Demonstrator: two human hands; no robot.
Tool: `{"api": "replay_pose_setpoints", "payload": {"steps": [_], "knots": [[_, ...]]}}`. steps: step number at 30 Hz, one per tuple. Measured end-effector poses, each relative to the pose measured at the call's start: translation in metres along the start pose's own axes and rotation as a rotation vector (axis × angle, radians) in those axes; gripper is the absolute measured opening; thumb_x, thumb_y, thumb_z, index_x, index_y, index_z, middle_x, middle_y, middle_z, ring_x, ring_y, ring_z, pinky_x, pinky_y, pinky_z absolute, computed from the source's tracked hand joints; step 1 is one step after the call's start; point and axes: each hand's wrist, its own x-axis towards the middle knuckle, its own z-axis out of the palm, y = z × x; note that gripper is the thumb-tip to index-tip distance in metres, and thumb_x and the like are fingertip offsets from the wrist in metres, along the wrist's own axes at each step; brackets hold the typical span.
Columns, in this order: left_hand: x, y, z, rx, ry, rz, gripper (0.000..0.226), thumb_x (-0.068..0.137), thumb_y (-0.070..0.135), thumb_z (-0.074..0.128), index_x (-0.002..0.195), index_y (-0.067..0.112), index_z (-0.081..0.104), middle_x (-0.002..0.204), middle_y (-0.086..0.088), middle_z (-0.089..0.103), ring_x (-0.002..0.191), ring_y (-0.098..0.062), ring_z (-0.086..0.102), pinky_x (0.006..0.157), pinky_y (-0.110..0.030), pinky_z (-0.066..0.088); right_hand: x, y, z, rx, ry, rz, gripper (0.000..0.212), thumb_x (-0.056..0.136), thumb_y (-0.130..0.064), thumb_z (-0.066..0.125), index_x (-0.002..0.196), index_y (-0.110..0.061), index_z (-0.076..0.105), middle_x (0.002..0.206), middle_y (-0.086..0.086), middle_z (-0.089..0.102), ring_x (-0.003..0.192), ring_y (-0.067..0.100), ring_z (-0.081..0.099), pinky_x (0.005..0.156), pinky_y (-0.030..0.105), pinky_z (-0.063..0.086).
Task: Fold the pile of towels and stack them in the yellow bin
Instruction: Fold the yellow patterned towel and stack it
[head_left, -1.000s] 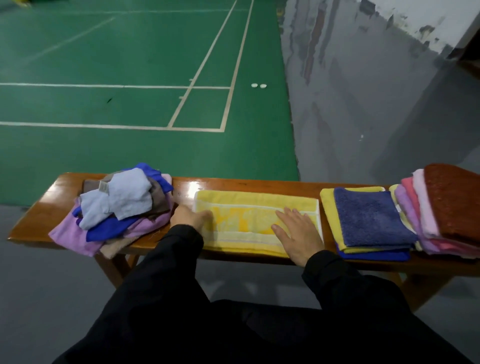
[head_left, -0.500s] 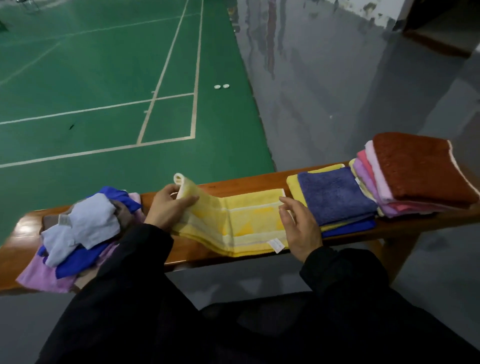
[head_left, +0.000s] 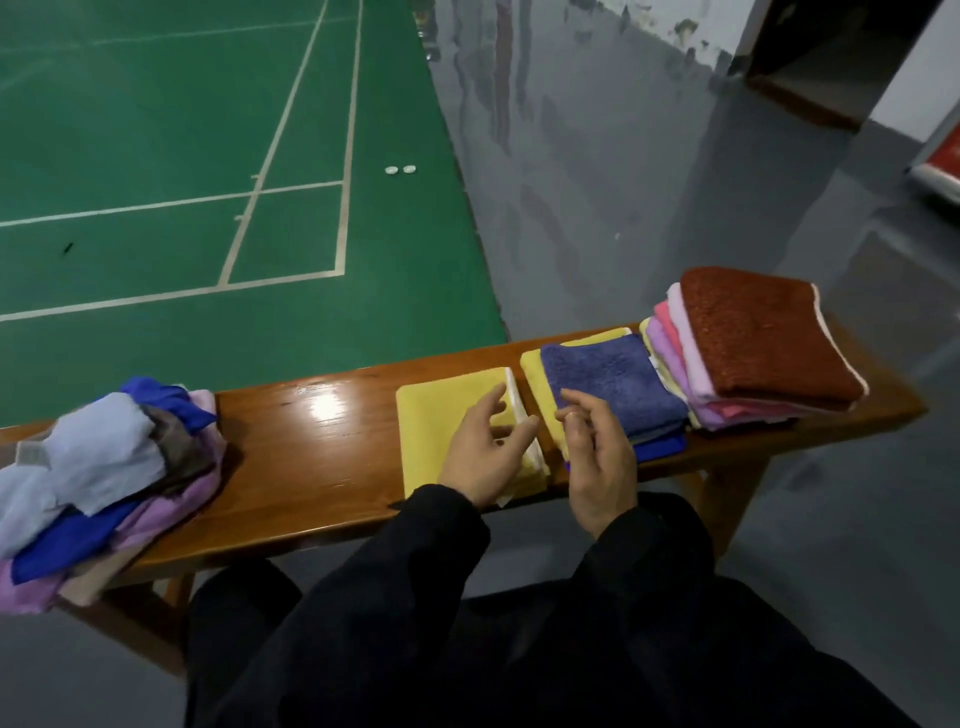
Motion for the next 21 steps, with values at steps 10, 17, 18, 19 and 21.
{"api": "replay_pose_setpoints", "payload": {"steps": [10,17,18,19,21], "knots": [[0.0,-0.053,-0.06,-0.113,0.367,-0.412,0.055,0.088,0.03,0.074,0.133,0.007,0.052,0.119,-0.002,0.06,0.105,-0.022,0.06,0.091,-0.038,0.053,-0.006,0.011,0.034,-0.505,-0.559,-0.219,0.023,0.096,-0.021,0.057,0.114,-0.021,0.072,0.119,-0.004,0.065,0.111,0.019,0.06,0.094,0.036,0.05],[-0.004,-0.014,-0.052,-0.745,0.113,-0.612,0.046,0.078,0.009,0.08,0.119,-0.002,0.061,0.108,-0.025,0.072,0.093,-0.042,0.072,0.07,-0.051,0.061,-0.009,0.004,0.041,-0.517,-0.567,-0.075,0.02,0.094,-0.015,0.059,0.11,-0.017,0.07,0.115,-0.001,0.066,0.108,0.023,0.061,0.091,0.036,0.05],[-0.008,-0.007,-0.052,-0.757,0.105,-0.561,0.044,0.08,0.003,0.076,0.12,-0.004,0.061,0.107,-0.027,0.072,0.093,-0.044,0.071,0.071,-0.054,0.061,-0.006,-0.002,0.039,-0.411,-0.521,0.014,0.019,0.096,-0.019,0.06,0.112,-0.018,0.07,0.114,-0.002,0.068,0.107,0.02,0.063,0.091,0.034,0.05],[-0.012,0.003,-0.052,-0.777,0.089,-0.494,0.043,0.081,-0.001,0.072,0.122,-0.006,0.061,0.108,-0.028,0.072,0.095,-0.046,0.071,0.074,-0.057,0.061,-0.001,-0.013,0.035,-0.267,-0.455,0.102,0.022,0.096,-0.026,0.064,0.116,-0.02,0.069,0.115,-0.005,0.07,0.108,0.015,0.064,0.093,0.032,0.051],[-0.018,0.023,-0.054,-0.84,0.049,-0.362,0.038,0.085,-0.006,0.066,0.123,-0.008,0.06,0.11,-0.029,0.071,0.099,-0.045,0.07,0.081,-0.058,0.06,0.012,-0.033,0.03,0.099,-0.359,0.291,0.05,0.086,-0.044,0.073,0.13,-0.021,0.061,0.123,-0.009,0.068,0.114,0.006,0.063,0.1,0.029,0.052]]}}
